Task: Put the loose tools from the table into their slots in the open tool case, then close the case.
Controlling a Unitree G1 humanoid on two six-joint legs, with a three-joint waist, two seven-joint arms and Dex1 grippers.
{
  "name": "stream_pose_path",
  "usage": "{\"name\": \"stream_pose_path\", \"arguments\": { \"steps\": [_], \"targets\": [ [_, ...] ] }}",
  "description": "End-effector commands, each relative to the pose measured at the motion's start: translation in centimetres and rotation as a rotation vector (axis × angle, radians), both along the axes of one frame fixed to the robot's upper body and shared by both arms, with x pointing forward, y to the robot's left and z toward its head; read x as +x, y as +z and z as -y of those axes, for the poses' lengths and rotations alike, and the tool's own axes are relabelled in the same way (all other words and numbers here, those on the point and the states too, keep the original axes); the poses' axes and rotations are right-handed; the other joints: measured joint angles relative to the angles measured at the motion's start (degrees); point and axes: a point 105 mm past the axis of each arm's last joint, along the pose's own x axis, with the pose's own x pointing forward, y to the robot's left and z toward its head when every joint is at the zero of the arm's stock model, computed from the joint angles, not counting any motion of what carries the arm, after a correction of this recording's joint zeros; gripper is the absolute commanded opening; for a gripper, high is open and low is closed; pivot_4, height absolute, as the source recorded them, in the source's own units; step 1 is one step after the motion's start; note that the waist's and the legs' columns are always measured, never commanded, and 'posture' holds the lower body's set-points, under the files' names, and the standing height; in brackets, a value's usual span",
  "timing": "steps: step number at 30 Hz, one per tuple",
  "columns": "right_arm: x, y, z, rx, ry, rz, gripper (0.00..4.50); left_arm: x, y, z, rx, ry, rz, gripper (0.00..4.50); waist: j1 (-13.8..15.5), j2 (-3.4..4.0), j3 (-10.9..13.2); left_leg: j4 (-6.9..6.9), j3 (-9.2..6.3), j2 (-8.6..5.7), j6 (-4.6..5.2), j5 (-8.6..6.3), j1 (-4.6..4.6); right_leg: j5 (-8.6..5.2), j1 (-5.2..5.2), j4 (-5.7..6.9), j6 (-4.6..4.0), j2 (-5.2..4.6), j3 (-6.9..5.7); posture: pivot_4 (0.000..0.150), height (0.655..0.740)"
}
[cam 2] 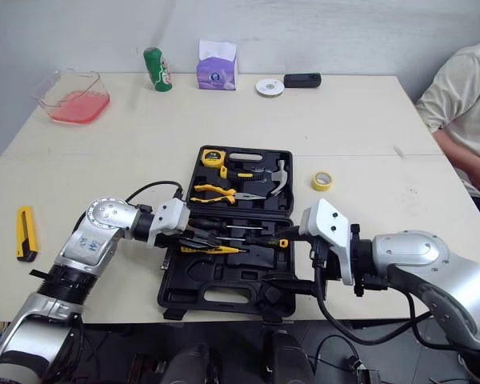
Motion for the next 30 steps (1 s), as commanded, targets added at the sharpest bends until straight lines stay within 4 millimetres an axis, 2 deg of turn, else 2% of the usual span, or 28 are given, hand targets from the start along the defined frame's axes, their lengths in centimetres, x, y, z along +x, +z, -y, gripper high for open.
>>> {"name": "stream_pose_path", "arguments": {
  "steps": [1,6,10,13,15,16,17,18,20,21,22,23,25,27,30],
  "targets": [
    [-0.1,0.7,-0.2,0.014,0.017,0.032,4.5,-0.1,-1.4,-0.2,0.065,0.004,0.014,0.07,-0.05,0.0,0.0,0.0,0.0,0.0,0.0,0.0,0.0,0.0,0.0,0.0,0.0,0.0,0.0,0.15,0.74],
    [0.0,0.6,-0.2,0.014,0.013,0.03,4.5,0.1,-3.1,-0.9,0.156,0.032,0.02,0.07,-0.01,0.0,-0.02,0.0,0.0,0.01,0.0,0.0,0.03,0.0,0.01,0.02,0.0,-0.01,0.0,0.15,0.74],
    [0.2,0.5,-0.1,0.015,0.003,0.032,4.5,0.6,-3.4,-1.1,0.142,0.091,-0.002,0.07,-0.02,0.0,-0.1,0.0,0.0,0.0,0.0,0.0,0.1,0.0,0.07,0.06,0.0,-0.03,0.02,0.15,0.74],
    [0.4,0.5,0.1,0.018,-0.007,0.039,4.5,0.6,-2.7,-0.8,0.084,0.124,-0.034,0.07,-0.02,-0.01,-0.12,0.0,0.0,-0.01,0.02,0.02,0.13,0.0,0.08,0.13,0.0,-0.04,0.03,0.15,0.74],
    [0.6,0.9,0.3,0.036,-0.014,0.049,4.5,0.3,-0.9,-0.8,-0.031,0.172,-0.09,0.07,-0.17,-0.01,-0.12,0.0,0.0,-0.01,0.01,0.02,0.14,0.0,0.08,0.17,-0.01,-0.04,0.04,0.15,0.74],
    [0.8,1.3,0.6,0.053,-0.017,0.061,4.5,0.0,0.6,-1.1,-0.122,0.2,-0.112,0.66,-0.32,-0.01,-0.11,0.0,0.01,0.0,0.01,0.02,0.14,-0.01,0.07,0.18,-0.01,-0.03,0.07,0.15,0.74],
    [0.9,1.5,0.8,0.064,-0.018,0.069,4.5,-0.4,1.6,-1.3,-0.18,0.215,-0.126,0.92,-0.5,0.0,-0.1,0.0,0.01,0.02,0.01,0.02,0.12,-0.01,0.05,0.19,-0.03,-0.02,0.07,0.15,0.74],
    [1.1,1.9,1.0,0.077,-0.02,0.077,4.5,-0.7,2.3,-1.6,-0.226,0.243,-0.133,1.47,-0.56,0.01,-0.09,0.0,0.01,0.06,0.0,0.03,0.1,-0.02,0.02,0.2,-0.04,-0.01,0.07,0.15,0.74],
    [1.3,2.5,1.3,0.101,-0.021,0.091,4.5,-1.1,3.3,-2.4,-0.287,0.314,-0.142,2.26,-0.56,0.01,-0.08,-0.01,-0.03,0.07,-0.01,0.03,0.08,-0.03,0.0,0.21,-0.06,-0.01,0.05,0.15,0.74],
    [1.6,3.2,1.6,0.134,-0.021,0.099,4.5,-1.2,4.0,-3.4,-0.334,0.395,-0.139,2.67,-0.61,0.01,-0.08,-0.01,-0.05,0.09,-0.02,0.03,0.07,-0.03,-0.01,0.2,-0.06,-0.02,0.05,0.15,0.74],
    [2.0,4.2,1.9,0.173,-0.011,0.108,4.5,-1.6,4.5,-5.3,-0.398,0.532,-0.128,3.0,-0.66,0.01,-0.08,-0.01,-0.05,0.08,-0.02,0.03,0.08,-0.03,0.0,0.21,-0.06,-0.03,0.05,0.15,0.74],
    [2.3,5.0,2.1,0.2,-0.002,0.114,4.5,-2.1,4.8,-6.7,-0.434,0.631,-0.12,3.53,-1.09,0.02,-0.08,0.0,-0.06,0.08,-0.02,0.03,0.08,-0.03,0.01,0.21,-0.05,-0.06,0.06,0.15,0.74],
    [2.8,6.0,2.3,0.232,0.02,0.12,4.5,-3.1,4.8,-9.2,-0.483,0.816,-0.093,4.3,-1.6,0.02,-0.07,-0.02,-0.08,0.05,-0.02,0.03,0.12,-0.03,0.02,0.23,-0.05,-0.15,0.07,0.15,0.74],
    [3.8,7.1,2.3,0.245,0.066,0.124,4.5,-5.6,4.2,-13.6,-0.54,1.128,-0.032,4.47,-2.02,0.05,-0.06,-0.08,-0.12,0.05,-0.04,0.0,0.16,-0.03,0.01,0.19,-0.06,-0.15,0.09,0.15,0.74],
    [4.6,7.7,2.0,0.245,0.121,0.12,4.5,-9.1,3.0,-17.4,-0.584,1.448,-0.019,4.47,-1.86,-0.01,-0.04,-0.11,-0.45,-0.03,-0.08,-0.07,0.2,-0.05,0.05,0.16,-0.09,-0.12,0.12,0.15,0.74]
  ]
}}
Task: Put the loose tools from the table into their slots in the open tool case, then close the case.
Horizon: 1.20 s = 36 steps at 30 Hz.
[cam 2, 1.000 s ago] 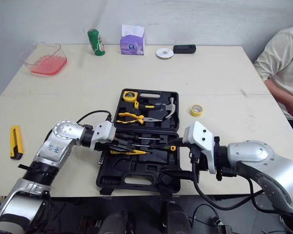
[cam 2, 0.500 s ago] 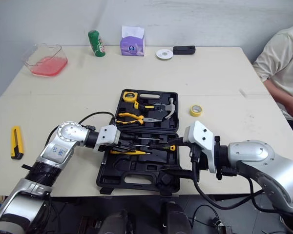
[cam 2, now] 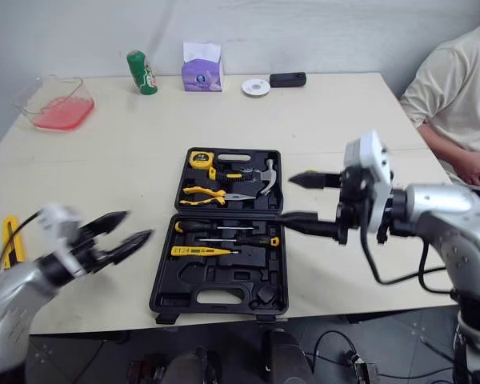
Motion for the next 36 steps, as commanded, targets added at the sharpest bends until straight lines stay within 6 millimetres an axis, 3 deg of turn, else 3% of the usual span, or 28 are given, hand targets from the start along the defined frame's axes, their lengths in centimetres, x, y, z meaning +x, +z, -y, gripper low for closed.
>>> {"name": "stream_pose_path", "arguments": {
  "steps": [1,7,14,18,22,26,31,36],
  "targets": [
    [0.4,0.8,-0.7,0.006,0.096,0.017,4.5,-4.1,0.6,-4.3,-0.015,0.359,0.01,4.47,0.43,-0.05,0.01,0.02,-0.05,-0.01,-0.01,0.0,-0.02,-0.01,0.0,-0.01,-0.01,0.01,-0.03,0.15,0.74],
    [1.4,0.3,-1.7,-0.014,0.182,0.008,4.5,-9.4,-1.1,-6.9,-0.041,0.658,-0.07,4.47,1.57,-0.12,-0.02,0.05,-0.23,-0.2,0.23,-0.13,-0.09,0.02,0.05,-0.1,0.0,-0.16,-0.12,0.15,0.74],
    [1.8,0.6,-2.2,-0.01,0.213,0.011,4.5,-10.8,-1.1,-10.1,-0.033,0.832,-0.105,4.47,1.79,-0.11,-0.01,0.05,-0.23,-0.21,0.26,-0.14,-0.09,0.02,0.04,-0.09,-0.04,-0.2,-0.18,0.15,0.74],
    [1.6,0.5,-2.6,-0.013,0.216,0.022,4.5,-8.7,-1.3,-12.5,0.031,0.896,-0.18,4.47,2.02,-0.11,-0.01,0.05,-0.26,-0.19,0.28,-0.15,-0.09,0.02,0.03,-0.06,-0.1,-0.2,-0.25,0.15,0.74],
    [1.1,0.5,-2.8,-0.014,0.211,0.03,4.5,-6.3,-0.7,-14.0,-0.026,0.938,-0.198,4.47,1.85,-0.11,-0.01,0.05,-0.3,-0.19,0.22,-0.11,-0.1,0.04,0.03,0.0,-0.14,-0.28,-0.31,0.15,0.74],
    [0.1,0.0,-3.1,-0.018,0.213,0.025,4.5,-3.5,-0.6,-14.6,-0.053,0.895,-0.258,4.47,1.76,-0.13,-0.03,0.04,-0.28,-0.18,0.1,-0.06,-0.14,0.04,0.01,-0.04,-0.14,-0.32,-0.4,0.15,0.74],
    [-0.7,-0.4,-3.4,-0.019,0.206,0.025,4.5,-2.2,-1.5,-15.8,-0.017,0.888,-0.354,4.47,0.75,-0.12,-0.02,0.02,-0.26,-0.19,0.06,-0.05,-0.15,0.03,0.0,-0.06,-0.15,-0.36,-0.42,0.15,0.74],
    [-1.3,-0.6,-3.7,-0.007,0.188,0.027,4.5,0.6,-2.0,-16.6,0.015,0.865,-0.416,4.47,0.69,-0.12,-0.02,-0.02,-0.31,-0.18,-0.05,-0.02,-0.15,0.02,-0.03,-0.03,-0.17,-0.36,-0.5,0.15,0.74]
  ]
}}
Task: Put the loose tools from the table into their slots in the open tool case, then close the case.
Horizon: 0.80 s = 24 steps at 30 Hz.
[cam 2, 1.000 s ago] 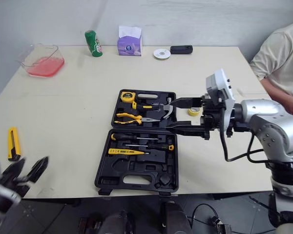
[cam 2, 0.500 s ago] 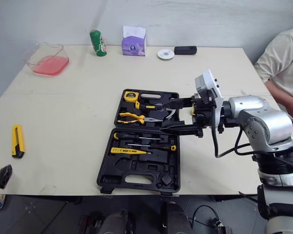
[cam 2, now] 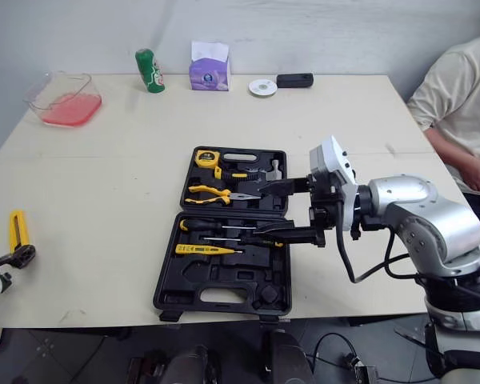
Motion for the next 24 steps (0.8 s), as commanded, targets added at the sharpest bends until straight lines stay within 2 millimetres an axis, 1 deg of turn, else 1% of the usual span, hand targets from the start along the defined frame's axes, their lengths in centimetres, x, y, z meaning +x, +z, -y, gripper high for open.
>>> {"name": "stream_pose_path", "arguments": {
  "steps": [1,5,8,12,13,15,18,20,22,23,24],
  "targets": [
    [-0.7,0.9,-0.1,0.023,0.002,0.046,4.5,1.4,0.8,-0.8,0.028,0.0,-0.002,4.47,0.0,0.0,0.0,0.0,0.0,0.0,-0.01,0.0,0.01,0.0,0.0,0.01,0.0,0.0,0.0,0.15,0.74],
    [-0.8,1.0,0.0,0.026,-0.012,0.052,4.5,2.9,0.5,-0.2,-0.006,-0.042,-0.021,4.47,0.0,0.02,0.01,-0.01,0.01,-0.01,-0.02,-0.01,-0.02,0.0,-0.02,-0.01,0.0,-0.03,0.0,0.15,0.74],
    [-0.8,1.2,0.1,0.023,-0.023,0.058,4.5,3.1,-0.1,0.0,-0.042,-0.028,-0.055,4.47,0.01,0.02,0.01,-0.01,0.01,-0.01,-0.03,-0.01,-0.01,0.0,-0.03,0.03,0.0,-0.04,-0.01,0.15,0.74],
    [-0.7,1.2,0.2,0.023,-0.029,0.058,4.5,3.1,-0.2,-0.1,-0.04,-0.015,-0.067,4.47,0.0,0.02,0.01,-0.01,0.01,-0.01,-0.04,0.0,0.01,0.0,-0.03,0.06,0.0,-0.04,-0.01,0.15,0.74],
    [-0.7,1.2,0.3,0.022,-0.035,0.058,4.5,2.8,-0.3,-0.3,-0.038,-0.003,-0.072,4.22,0.0,0.02,0.01,-0.01,0.01,-0.01,-0.05,0.01,0.02,0.0,-0.03,0.06,0.0,-0.04,-0.01,0.15,0.74],
    [-0.8,1.2,0.4,0.02,-0.043,0.058,4.5,2.5,-0.5,-0.6,-0.034,0.012,-0.078,3.58,0.0,0.02,0.01,-0.01,0.01,-0.01,-0.05,0.01,0.01,0.0,-0.03,0.07,0.0,-0.04,0.0,0.15,0.74],
    [-0.7,1.2,0.5,0.019,-0.047,0.06,4.5,2.5,-0.2,-0.9,-0.002,0.011,-0.083,2.15,0.01,0.02,0.01,-0.01,0.01,-0.02,-0.05,0.01,0.01,0.0,-0.03,0.06,0.0,-0.06,-0.01,0.15,0.74],
    [-0.6,1.3,0.5,0.021,-0.049,0.063,4.5,2.6,0.4,-1.1,0.018,-0.002,-0.073,1.31,-0.01,0.03,0.01,-0.01,0.01,-0.02,-0.05,0.01,0.02,0.0,-0.03,0.06,0.0,-0.06,-0.01,0.15,0.74],
    [-0.6,1.4,0.5,0.021,-0.051,0.065,4.5,2.7,1.2,-1.1,0.051,-0.031,-0.062,1.3,-0.04,0.03,0.01,-0.02,0.01,-0.01,-0.06,0.01,0.02,0.0,-0.04,0.08,0.0,-0.05,-0.01,0.15,0.74],
    [-0.6,1.3,0.6,0.018,-0.054,0.067,4.5,3.3,2.5,-0.4,0.104,-0.107,-0.035,1.3,-0.1,0.02,0.02,-0.02,0.01,-0.01,-0.06,0.01,0.02,0.0,-0.04,0.09,0.0,-0.05,-0.01,0.15,0.74],
    [-0.6,1.3,0.7,0.016,-0.057,0.067,4.5,3.7,3.4,0.2,0.14,-0.165,-0.018,1.3,-0.13,0.02,0.02,-0.03,0.01,0.0,-0.07,0.02,0.01,-0.01,-0.07,0.09,-0.01,-0.05,-0.01,0.15,0.74]
  ]
}}
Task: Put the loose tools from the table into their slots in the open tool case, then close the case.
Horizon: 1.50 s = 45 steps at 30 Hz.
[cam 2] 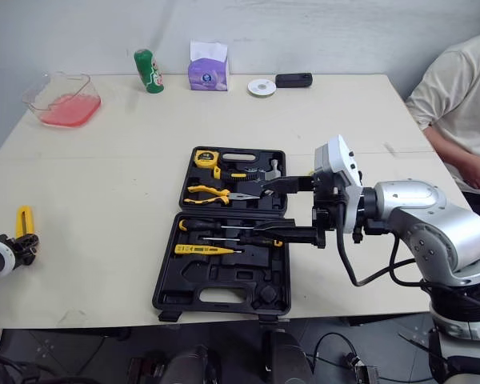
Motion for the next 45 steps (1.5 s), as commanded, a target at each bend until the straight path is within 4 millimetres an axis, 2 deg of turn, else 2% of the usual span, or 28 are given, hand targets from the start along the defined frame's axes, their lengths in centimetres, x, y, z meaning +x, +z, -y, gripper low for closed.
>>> {"name": "stream_pose_path", "arguments": {
  "steps": [1,2,4,5,6,8,9,11,13,19,22,26,31,34,45],
  "targets": [
    [-0.5,1.0,0.4,-0.002,0.0,0.05,4.5,0.9,3.3,1.0,0.132,-0.155,0.059,1.3,-0.01,0.0,0.0,-0.01,0.0,0.0,-0.01,0.0,-0.02,0.0,-0.02,-0.01,-0.01,0.0,0.0,0.15,0.74],
    [-0.5,1.0,0.4,-0.002,-0.002,0.049,4.5,1.1,3.8,1.6,0.148,-0.203,0.072,1.3,-0.02,0.0,0.0,-0.01,0.0,0.0,-0.01,-0.01,-0.03,-0.01,-0.03,-0.02,-0.01,-0.01,0.0,0.15,0.74],
    [-0.4,1.0,0.7,-0.006,-0.017,0.043,4.5,1.9,5.2,4.1,0.19,-0.37,0.107,1.3,0.07,0.0,0.01,-0.02,0.0,-0.01,-0.01,-0.02,-0.04,-0.01,-0.03,-0.05,-0.01,-0.04,0.0,0.15,0.74],
    [-0.5,0.8,1.1,-0.017,-0.032,0.033,4.5,2.5,6.4,7.6,0.203,-0.565,0.13,1.3,0.22,-0.01,0.02,-0.02,-0.01,-0.01,-0.01,-0.02,-0.06,-0.01,-0.02,-0.08,-0.01,-0.05,-0.01,0.15,0.74],
    [-0.8,0.3,1.8,-0.042,-0.053,0.012,4.5,2.7,7.6,12.7,0.211,-0.841,0.138,1.3,0.43,-0.03,0.02,-0.01,-0.02,-0.03,0.0,-0.03,-0.08,-0.01,-0.02,-0.07,-0.01,-0.1,-0.04,0.15,0.74],
    [-1.5,-0.6,2.9,-0.084,-0.088,-0.023,4.5,1.0,8.1,19.8,0.209,-1.273,0.099,1.3,1.67,-0.1,0.07,0.0,-0.13,-0.05,-0.01,-0.04,-0.17,-0.01,-0.01,-0.18,-0.01,-0.16,-0.17,0.15,0.74],
    [-1.7,-1.0,3.2,-0.1,-0.101,-0.034,4.5,0.1,8.0,21.7,0.207,-1.413,0.073,1.3,1.91,-0.08,0.08,-0.02,-0.22,-0.08,0.0,-0.04,-0.23,0.0,0.02,-0.34,-0.01,-0.2,-0.25,0.15,0.74],
    [-2.4,-1.8,3.8,-0.127,-0.14,-0.063,4.5,-0.5,8.0,24.1,0.195,-1.597,0.041,1.3,1.71,0.27,0.04,-0.02,-0.07,-0.13,0.07,-0.1,-0.25,0.0,0.11,-0.44,0.0,-0.31,-0.21,0.15,0.74],
    [-3.0,-2.2,4.0,-0.138,-0.16,-0.077,4.5,0.0,8.1,24.9,0.204,-1.648,0.019,1.3,1.18,0.53,0.11,-0.02,0.1,-0.2,0.17,-0.08,-0.19,0.02,0.12,-0.42,0.05,-0.26,-0.11,0.15,0.74],
    [-5.0,-4.2,4.9,-0.204,-0.259,-0.119,4.5,0.1,7.1,30.3,0.24,-1.981,-0.089,1.3,1.59,0.52,0.27,0.03,0.07,-0.07,-0.19,0.15,-0.06,0.07,0.09,-0.33,0.07,0.74,0.24,0.15,0.74],
    [-5.8,-4.6,4.9,-0.201,-0.293,-0.133,4.5,0.1,6.0,31.5,0.275,-2.073,-0.169,1.3,1.45,0.5,0.27,0.03,0.09,-0.06,-0.21,0.17,-0.06,0.07,0.1,-0.33,0.06,0.84,0.39,0.15,0.74],
    [-6.3,-5.1,5.0,-0.211,-0.323,-0.142,4.5,0.3,4.9,32.0,0.303,-2.12,-0.234,1.3,1.36,0.45,0.31,0.03,0.07,-0.02,-0.2,0.15,-0.03,0.07,0.06,-0.34,0.07,0.95,0.6,0.15,0.74],
    [-7.3,-6.2,5.4,-0.246,-0.373,-0.162,4.5,1.3,2.7,32.9,0.372,-2.141,-0.296,1.3,2.05,0.36,0.36,0.09,-0.01,-0.07,-0.17,0.16,-0.04,0.09,0.08,-0.33,0.1,0.95,0.58,0.15,0.74],
    [-7.5,-6.2,5.4,-0.243,-0.378,-0.159,4.5,0.7,2.2,33.0,0.362,-2.182,-0.307,1.3,1.89,0.32,0.37,0.12,0.01,-0.04,-0.06,0.16,-0.06,0.13,0.08,-0.34,0.18,0.96,0.62,0.15,0.74],
    [-7.1,-5.9,5.7,-0.244,-0.382,-0.151,4.5,-0.7,1.0,32.7,0.309,-2.161,-0.365,1.3,1.64,0.31,0.36,0.12,0.01,0.0,-0.04,0.15,-0.03,0.13,0.1,-0.33,0.19,0.89,0.65,0.15,0.74]
  ]
}}
